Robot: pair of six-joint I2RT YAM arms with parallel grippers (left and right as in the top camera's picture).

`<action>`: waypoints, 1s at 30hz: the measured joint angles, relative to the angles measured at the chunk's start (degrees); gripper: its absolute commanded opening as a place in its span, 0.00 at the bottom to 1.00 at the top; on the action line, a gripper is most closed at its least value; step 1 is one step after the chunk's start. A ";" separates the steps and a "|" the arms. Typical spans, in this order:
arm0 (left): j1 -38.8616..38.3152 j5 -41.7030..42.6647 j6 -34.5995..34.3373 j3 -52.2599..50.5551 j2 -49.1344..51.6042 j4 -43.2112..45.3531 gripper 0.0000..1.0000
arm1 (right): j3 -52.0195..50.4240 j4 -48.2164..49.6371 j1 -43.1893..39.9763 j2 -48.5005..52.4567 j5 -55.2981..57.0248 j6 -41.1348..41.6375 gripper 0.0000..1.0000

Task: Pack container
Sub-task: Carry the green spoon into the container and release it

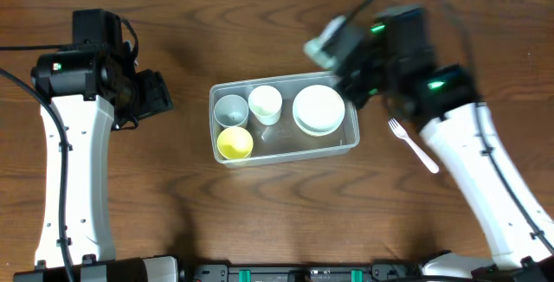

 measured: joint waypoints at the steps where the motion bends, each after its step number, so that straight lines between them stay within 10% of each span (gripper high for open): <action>1: 0.00 0.02 0.00 0.00 0.00 0.00 0.71 | 0.00 -0.07 2.47 0.48 -0.24 -3.32 0.01; 19: 0.00 0.02 0.00 0.00 0.00 0.15 0.71 | -0.04 -9.94 12.24 18.18 -0.76 -20.11 0.01; 26: -0.02 0.00 0.02 0.00 0.00 0.22 0.71 | -0.04 -11.61 12.24 20.55 -0.63 -20.39 0.60; 30: 0.00 0.02 0.00 0.00 0.00 0.24 0.71 | -0.04 -11.19 12.24 20.52 -0.55 -20.33 0.63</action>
